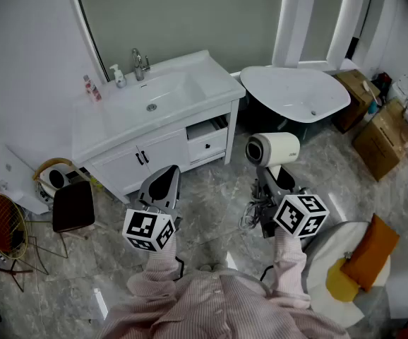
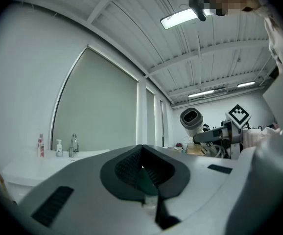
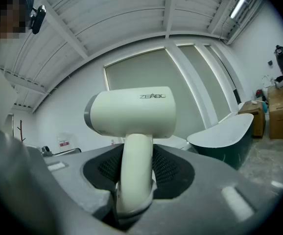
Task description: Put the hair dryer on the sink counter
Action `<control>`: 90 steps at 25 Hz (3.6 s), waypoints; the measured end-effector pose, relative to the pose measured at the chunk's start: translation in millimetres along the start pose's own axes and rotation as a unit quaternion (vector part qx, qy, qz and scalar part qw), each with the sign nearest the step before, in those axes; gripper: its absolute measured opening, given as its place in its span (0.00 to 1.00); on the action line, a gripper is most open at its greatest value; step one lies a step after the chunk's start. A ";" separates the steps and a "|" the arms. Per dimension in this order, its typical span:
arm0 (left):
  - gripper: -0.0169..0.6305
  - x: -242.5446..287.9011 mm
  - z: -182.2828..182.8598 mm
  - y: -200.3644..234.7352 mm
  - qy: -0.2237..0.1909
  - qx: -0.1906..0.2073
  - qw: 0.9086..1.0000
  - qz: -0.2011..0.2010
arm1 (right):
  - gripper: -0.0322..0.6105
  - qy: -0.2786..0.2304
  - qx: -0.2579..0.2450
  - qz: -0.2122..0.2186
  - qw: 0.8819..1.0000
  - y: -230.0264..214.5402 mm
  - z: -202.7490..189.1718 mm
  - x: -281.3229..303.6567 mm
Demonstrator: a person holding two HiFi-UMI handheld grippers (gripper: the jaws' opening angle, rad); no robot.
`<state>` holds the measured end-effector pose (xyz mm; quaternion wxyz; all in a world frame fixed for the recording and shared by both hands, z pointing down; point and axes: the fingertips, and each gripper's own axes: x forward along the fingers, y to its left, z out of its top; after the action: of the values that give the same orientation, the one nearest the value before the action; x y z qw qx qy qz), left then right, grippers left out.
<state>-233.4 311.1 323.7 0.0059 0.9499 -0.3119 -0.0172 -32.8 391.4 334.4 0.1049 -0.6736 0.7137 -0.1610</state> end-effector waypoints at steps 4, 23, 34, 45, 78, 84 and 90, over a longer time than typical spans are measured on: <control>0.02 2.7 -3.9 -0.7 0.002 -0.003 1.000 -0.001 | 0.29 -0.001 -0.005 0.001 1.000 -1.3 0.9 1.2; 0.02 26.8 -26.8 -17.9 0.017 -0.021 1.000 0.002 | 0.29 0.010 -0.001 0.009 1.000 -31.4 -7.6 4.2; 0.02 62.2 -33.6 11.7 0.019 -0.028 0.999 0.009 | 0.29 0.013 0.015 0.007 1.000 -52.9 -5.7 50.5; 0.02 147.9 -39.5 86.2 0.022 -0.043 0.999 0.008 | 0.29 0.023 0.024 0.007 0.999 -80.3 9.5 163.0; 0.02 318.8 -73.3 215.6 0.051 -0.089 0.995 -0.014 | 0.29 0.055 0.047 -0.015 0.997 -142.4 19.4 363.2; 0.02 356.2 -82.0 243.4 0.058 -0.094 0.994 0.004 | 0.29 0.066 0.055 -0.004 0.996 -166.3 24.8 415.1; 0.02 413.0 -86.5 274.9 0.059 -0.104 0.993 0.024 | 0.29 0.079 0.050 0.009 0.996 -197.3 43.5 478.7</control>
<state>-60.7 -155.1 404.2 0.1233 0.9358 -0.3303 0.0064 132.4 -96.9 399.5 0.0835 -0.6465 0.7166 -0.2481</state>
